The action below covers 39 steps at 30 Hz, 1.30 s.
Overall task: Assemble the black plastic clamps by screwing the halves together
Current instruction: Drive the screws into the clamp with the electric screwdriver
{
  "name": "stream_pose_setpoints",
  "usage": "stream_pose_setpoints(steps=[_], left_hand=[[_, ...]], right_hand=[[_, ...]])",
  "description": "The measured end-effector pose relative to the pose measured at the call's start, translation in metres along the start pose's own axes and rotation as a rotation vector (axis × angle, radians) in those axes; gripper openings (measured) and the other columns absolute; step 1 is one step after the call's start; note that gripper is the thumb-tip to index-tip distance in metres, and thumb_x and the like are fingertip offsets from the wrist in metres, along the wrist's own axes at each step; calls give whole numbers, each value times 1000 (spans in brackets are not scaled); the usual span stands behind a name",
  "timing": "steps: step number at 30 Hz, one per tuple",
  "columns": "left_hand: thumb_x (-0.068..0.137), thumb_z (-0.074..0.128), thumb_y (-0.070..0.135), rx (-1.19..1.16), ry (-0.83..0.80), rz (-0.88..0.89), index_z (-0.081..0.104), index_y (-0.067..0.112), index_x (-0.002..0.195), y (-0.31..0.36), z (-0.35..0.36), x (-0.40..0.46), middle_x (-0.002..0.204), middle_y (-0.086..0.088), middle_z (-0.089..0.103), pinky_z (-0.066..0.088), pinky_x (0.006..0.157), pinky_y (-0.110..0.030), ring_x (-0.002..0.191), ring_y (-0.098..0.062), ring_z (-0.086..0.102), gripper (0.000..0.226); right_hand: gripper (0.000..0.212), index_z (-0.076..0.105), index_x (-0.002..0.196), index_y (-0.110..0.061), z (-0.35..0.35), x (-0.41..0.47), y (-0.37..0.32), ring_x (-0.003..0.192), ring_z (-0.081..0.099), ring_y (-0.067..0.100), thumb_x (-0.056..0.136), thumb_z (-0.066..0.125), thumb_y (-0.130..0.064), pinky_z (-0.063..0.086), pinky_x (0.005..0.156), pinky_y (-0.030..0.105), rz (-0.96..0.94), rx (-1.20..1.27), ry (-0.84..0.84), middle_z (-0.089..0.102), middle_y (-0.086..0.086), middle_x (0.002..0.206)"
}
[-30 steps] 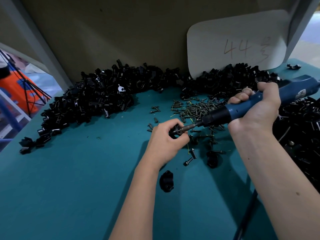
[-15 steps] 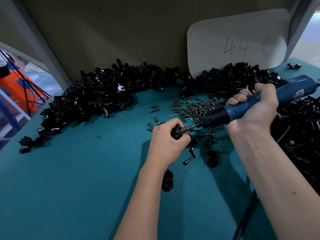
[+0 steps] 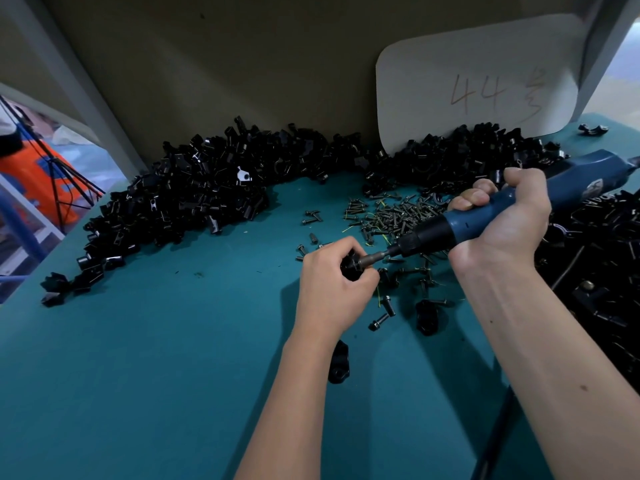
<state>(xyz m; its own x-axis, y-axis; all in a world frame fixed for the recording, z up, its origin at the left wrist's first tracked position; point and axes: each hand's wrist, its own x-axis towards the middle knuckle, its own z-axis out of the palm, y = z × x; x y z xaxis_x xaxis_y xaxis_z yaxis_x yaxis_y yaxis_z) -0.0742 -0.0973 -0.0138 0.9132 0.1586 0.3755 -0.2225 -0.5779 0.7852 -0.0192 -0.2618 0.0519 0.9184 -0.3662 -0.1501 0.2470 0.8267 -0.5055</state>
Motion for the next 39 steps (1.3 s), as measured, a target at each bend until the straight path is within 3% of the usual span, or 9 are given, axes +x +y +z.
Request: stream_pose_setpoints(steps=[4,10,39], left_hand=[[73,64,25,0,2,-8,58,25,69,0,0,-1,54,13,48,28,49,-16,53,-9,41,7],[73,65,24,-13,3,-6,59,25,69,0,-1,-1,56,14,50,28,51,-17,54,-10,42,7],[75,69,18,-45,-23,-29,63,26,69,-1,0,3,61,15,56,34,48,-15,54,-8,46,12]], right_hand=[[18,40,97,-11,0,0,0,51,42,13,91,57,-10,38,49,27,4,14,-17,45,2,67],[28,35,109,-10,-1,0,2,53,41,13,92,57,-13,38,50,26,22,10,-32,44,1,70],[31,30,110,-10,-4,0,7,55,41,12,94,56,-17,38,52,25,-10,-11,-65,42,0,72]])
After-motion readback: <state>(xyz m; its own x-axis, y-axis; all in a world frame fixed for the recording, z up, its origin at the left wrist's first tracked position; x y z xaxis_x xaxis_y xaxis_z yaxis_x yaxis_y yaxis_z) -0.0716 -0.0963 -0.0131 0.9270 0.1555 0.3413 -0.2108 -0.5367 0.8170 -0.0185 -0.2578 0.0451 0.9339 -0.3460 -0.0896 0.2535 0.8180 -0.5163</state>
